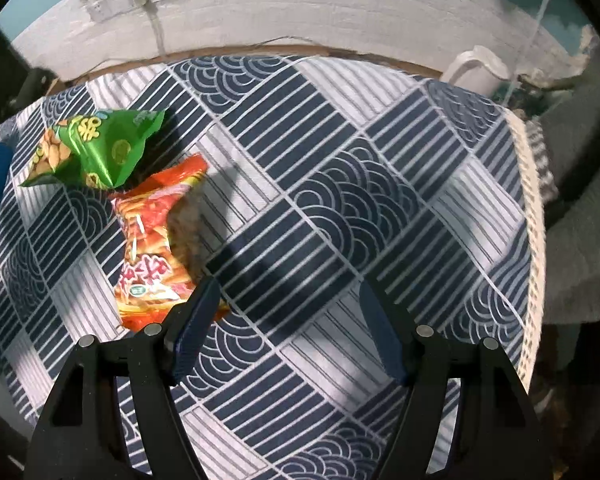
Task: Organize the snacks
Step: 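Grasp the orange stick-snack bag with the right tool while the left tool grasps the green peanut bag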
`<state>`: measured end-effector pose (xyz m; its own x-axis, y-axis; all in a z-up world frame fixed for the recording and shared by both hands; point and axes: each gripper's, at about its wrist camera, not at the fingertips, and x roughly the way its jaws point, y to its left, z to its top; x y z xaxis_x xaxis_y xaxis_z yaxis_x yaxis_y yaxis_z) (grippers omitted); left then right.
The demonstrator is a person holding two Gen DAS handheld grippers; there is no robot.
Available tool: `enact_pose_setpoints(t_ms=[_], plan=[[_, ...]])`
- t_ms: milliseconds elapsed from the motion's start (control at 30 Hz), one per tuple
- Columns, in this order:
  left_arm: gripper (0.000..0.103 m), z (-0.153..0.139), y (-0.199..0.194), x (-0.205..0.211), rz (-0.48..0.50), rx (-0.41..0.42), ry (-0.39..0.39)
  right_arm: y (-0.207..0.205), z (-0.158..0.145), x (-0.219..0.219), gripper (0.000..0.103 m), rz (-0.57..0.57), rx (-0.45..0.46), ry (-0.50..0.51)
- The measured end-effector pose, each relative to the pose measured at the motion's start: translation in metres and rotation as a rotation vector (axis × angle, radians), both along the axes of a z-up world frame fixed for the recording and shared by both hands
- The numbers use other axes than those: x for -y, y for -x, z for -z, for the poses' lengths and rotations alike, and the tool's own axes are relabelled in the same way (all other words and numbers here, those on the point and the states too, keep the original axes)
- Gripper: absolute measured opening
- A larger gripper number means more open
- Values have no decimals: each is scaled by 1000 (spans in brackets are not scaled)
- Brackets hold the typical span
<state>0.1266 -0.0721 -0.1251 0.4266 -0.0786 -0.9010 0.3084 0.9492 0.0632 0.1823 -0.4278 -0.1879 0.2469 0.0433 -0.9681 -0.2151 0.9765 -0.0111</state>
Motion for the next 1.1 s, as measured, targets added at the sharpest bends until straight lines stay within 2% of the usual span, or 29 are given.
enact_pose_setpoints(t_ms=[133,233,300,500,800,867,1000,1100], plan=[[80,-5,2,-1,-8,4,17,7,-14,-7,72,45,27,-117],[80,-4,4,-3,-12,0,23,10,-19,-21,73,27,23,-203],[80,-2,5,-4,-14,-1,18,9,-16,-32,73,6,15,-221],[80,0,4,-8,-17,5,27,0,1,-62,73,-47,-24,-186],[80,2,-1,0,12,11,48,-1,27,-75,72,-106,-45,-76],[80,4,-1,2,25,14,53,3,30,-73,69,-116,-46,-69],[81,13,-3,6,34,-8,58,12,28,-58,47,-110,-41,-76],[81,17,-9,13,33,-27,61,14,24,-41,39,-77,-25,-72]])
